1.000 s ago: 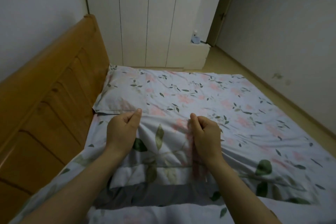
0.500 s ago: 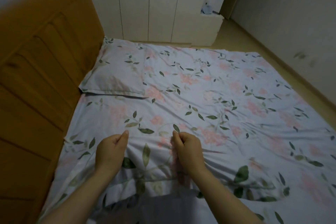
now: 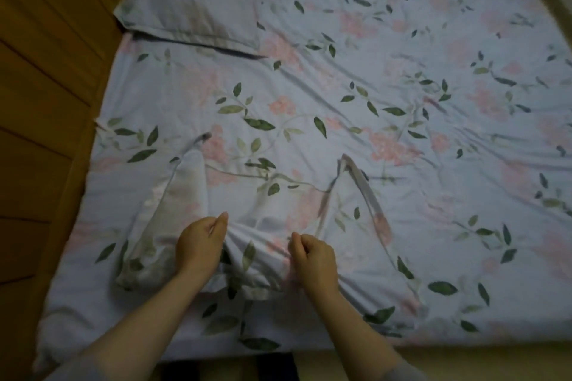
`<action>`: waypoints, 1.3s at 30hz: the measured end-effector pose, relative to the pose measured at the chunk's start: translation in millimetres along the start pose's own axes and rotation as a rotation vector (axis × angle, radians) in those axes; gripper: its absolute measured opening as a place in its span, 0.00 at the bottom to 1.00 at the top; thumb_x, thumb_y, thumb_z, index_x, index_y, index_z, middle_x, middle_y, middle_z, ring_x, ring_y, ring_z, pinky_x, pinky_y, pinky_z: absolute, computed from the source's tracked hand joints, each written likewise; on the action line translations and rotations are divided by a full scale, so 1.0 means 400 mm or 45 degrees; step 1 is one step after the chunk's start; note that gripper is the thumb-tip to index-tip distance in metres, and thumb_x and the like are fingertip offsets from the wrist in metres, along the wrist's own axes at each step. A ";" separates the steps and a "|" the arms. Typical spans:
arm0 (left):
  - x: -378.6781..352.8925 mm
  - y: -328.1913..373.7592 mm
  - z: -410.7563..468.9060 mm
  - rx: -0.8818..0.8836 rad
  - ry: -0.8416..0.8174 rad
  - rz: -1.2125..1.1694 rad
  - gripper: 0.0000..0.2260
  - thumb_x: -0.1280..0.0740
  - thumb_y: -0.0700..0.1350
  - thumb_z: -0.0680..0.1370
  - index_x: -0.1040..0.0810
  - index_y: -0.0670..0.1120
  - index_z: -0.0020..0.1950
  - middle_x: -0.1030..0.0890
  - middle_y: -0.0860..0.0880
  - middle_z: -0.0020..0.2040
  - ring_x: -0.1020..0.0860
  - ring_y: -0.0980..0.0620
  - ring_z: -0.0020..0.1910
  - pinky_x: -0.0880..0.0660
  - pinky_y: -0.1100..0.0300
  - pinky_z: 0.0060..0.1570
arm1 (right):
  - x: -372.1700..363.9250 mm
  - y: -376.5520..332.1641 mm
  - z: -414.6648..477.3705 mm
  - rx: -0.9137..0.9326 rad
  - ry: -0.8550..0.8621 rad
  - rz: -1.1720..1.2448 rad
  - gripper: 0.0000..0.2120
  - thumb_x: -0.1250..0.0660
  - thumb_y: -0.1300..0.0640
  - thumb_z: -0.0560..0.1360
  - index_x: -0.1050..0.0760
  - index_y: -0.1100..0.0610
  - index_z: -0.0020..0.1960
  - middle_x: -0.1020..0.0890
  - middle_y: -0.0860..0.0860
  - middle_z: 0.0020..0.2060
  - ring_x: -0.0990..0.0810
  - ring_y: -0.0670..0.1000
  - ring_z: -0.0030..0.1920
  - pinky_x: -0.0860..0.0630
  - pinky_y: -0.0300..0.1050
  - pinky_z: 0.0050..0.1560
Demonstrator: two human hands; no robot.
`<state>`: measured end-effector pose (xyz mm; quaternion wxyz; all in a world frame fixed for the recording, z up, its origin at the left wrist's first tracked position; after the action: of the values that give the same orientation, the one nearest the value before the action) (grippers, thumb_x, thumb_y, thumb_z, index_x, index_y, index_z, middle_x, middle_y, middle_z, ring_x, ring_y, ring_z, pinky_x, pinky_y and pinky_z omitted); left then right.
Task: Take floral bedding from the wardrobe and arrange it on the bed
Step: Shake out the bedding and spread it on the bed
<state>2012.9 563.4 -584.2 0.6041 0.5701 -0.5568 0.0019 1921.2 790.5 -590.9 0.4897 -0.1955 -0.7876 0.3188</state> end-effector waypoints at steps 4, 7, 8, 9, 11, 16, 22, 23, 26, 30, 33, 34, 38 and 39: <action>-0.053 -0.135 -0.070 0.098 -0.089 0.037 0.23 0.41 0.52 0.78 0.38 0.43 0.26 0.31 0.42 0.25 0.32 0.45 0.26 0.37 0.54 0.28 | -0.088 0.087 -0.077 -0.023 -0.126 0.017 0.20 0.41 0.50 0.78 0.36 0.53 0.29 0.33 0.47 0.22 0.34 0.44 0.25 0.37 0.45 0.30; -0.059 -0.187 -0.106 0.131 -0.133 0.014 0.22 0.38 0.52 0.77 0.35 0.40 0.28 0.29 0.41 0.27 0.28 0.42 0.29 0.30 0.50 0.32 | -0.105 0.120 -0.107 -0.045 -0.184 -0.009 0.16 0.40 0.49 0.78 0.29 0.49 0.32 0.26 0.45 0.26 0.27 0.44 0.29 0.30 0.43 0.33; -0.058 -0.190 -0.117 0.138 -0.135 -0.004 0.20 0.37 0.51 0.77 0.34 0.40 0.30 0.28 0.42 0.27 0.27 0.43 0.30 0.30 0.50 0.33 | -0.101 0.124 -0.111 -0.039 -0.179 -0.033 0.16 0.39 0.49 0.77 0.30 0.49 0.32 0.25 0.45 0.26 0.26 0.44 0.30 0.30 0.42 0.33; -0.056 -0.195 -0.129 0.145 -0.126 -0.029 0.18 0.35 0.50 0.76 0.32 0.41 0.31 0.27 0.43 0.28 0.27 0.44 0.30 0.30 0.51 0.33 | -0.094 0.123 -0.112 -0.019 -0.162 -0.056 0.16 0.39 0.49 0.77 0.33 0.50 0.31 0.27 0.46 0.25 0.27 0.45 0.29 0.31 0.42 0.33; -0.044 -0.204 -0.154 0.153 -0.080 -0.083 0.14 0.33 0.48 0.75 0.30 0.43 0.32 0.26 0.45 0.30 0.27 0.47 0.31 0.32 0.55 0.32 | -0.080 0.108 -0.102 0.027 -0.133 -0.096 0.17 0.38 0.50 0.77 0.36 0.51 0.31 0.30 0.48 0.25 0.29 0.46 0.28 0.34 0.40 0.31; -0.035 -0.266 -0.215 0.316 -0.013 -0.235 0.10 0.31 0.42 0.73 0.29 0.45 0.34 0.25 0.47 0.30 0.27 0.51 0.30 0.32 0.61 0.31 | -0.089 0.018 -0.004 0.226 -0.183 -0.300 0.05 0.36 0.53 0.75 0.24 0.53 0.44 0.23 0.49 0.40 0.25 0.47 0.39 0.29 0.38 0.39; -0.024 -0.192 -0.083 0.044 -0.036 -0.119 0.06 0.31 0.40 0.73 0.24 0.48 0.47 0.24 0.47 0.45 0.24 0.51 0.38 0.24 0.59 0.41 | -0.116 -0.020 0.203 0.336 -0.203 -0.642 0.20 0.34 0.58 0.73 0.27 0.60 0.64 0.24 0.59 0.59 0.26 0.61 0.58 0.28 0.53 0.58; -0.036 -0.165 -0.027 -0.047 -0.088 -0.047 0.08 0.32 0.41 0.74 0.24 0.47 0.52 0.25 0.49 0.49 0.24 0.51 0.40 0.23 0.55 0.45 | -0.123 -0.007 0.244 0.309 -0.235 -0.704 0.22 0.34 0.59 0.73 0.29 0.60 0.66 0.26 0.60 0.62 0.27 0.62 0.61 0.29 0.54 0.60; -0.109 -0.082 0.130 -0.234 -0.300 0.237 0.19 0.35 0.45 0.76 0.32 0.48 0.67 0.33 0.48 0.67 0.24 0.45 0.53 0.26 0.50 0.56 | -0.136 0.055 0.345 0.163 -0.358 -0.754 0.27 0.35 0.58 0.74 0.37 0.59 0.71 0.30 0.59 0.67 0.33 0.60 0.67 0.32 0.55 0.65; -0.202 -0.058 0.288 -0.184 -0.494 0.625 0.31 0.36 0.47 0.77 0.48 0.51 0.75 0.46 0.47 0.76 0.32 0.41 0.67 0.30 0.48 0.62 | -0.124 0.110 0.416 0.073 -0.363 -0.662 0.12 0.34 0.55 0.74 0.24 0.59 0.55 0.19 0.59 0.51 0.22 0.61 0.53 0.27 0.51 0.51; -0.222 -0.068 0.353 -0.076 -0.531 0.712 0.17 0.35 0.46 0.75 0.29 0.44 0.63 0.28 0.40 0.62 0.24 0.38 0.55 0.26 0.50 0.50 | -0.074 0.083 0.439 0.158 -0.170 -0.486 0.08 0.34 0.56 0.74 0.25 0.60 0.40 0.21 0.56 0.37 0.23 0.58 0.40 0.33 0.45 0.37; -0.210 -0.047 0.368 -0.082 -0.431 0.630 0.08 0.36 0.44 0.75 0.24 0.43 0.52 0.24 0.40 0.56 0.23 0.39 0.49 0.26 0.52 0.45 | -0.044 0.062 0.451 0.188 -0.048 -0.442 0.07 0.35 0.57 0.74 0.25 0.60 0.40 0.21 0.55 0.38 0.24 0.56 0.39 0.34 0.45 0.37; -0.149 0.045 0.399 -0.125 0.008 0.169 0.04 0.38 0.37 0.75 0.27 0.43 0.41 0.28 0.42 0.51 0.28 0.47 0.41 0.34 0.69 0.35 | 0.055 0.008 0.511 0.158 0.365 -0.331 0.07 0.39 0.57 0.76 0.25 0.59 0.42 0.23 0.55 0.41 0.25 0.56 0.40 0.29 0.49 0.40; -0.140 0.057 0.391 -0.144 0.069 0.073 0.04 0.38 0.36 0.75 0.26 0.41 0.47 0.29 0.42 0.54 0.28 0.47 0.43 0.33 0.70 0.39 | 0.045 0.010 0.526 0.120 0.335 -0.366 0.08 0.40 0.57 0.77 0.25 0.59 0.43 0.23 0.56 0.42 0.24 0.59 0.41 0.28 0.51 0.42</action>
<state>1872.2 498.9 -648.4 0.6499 0.5185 -0.5556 0.0034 1724.8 739.3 -648.9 0.6374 -0.0978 -0.7209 0.2538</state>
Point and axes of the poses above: each hand's wrist, its own z-axis towards the middle knuckle, its own x-axis out of the back of the hand, y = z × x, the point moved 9 cm from there along z, towards the middle knuckle
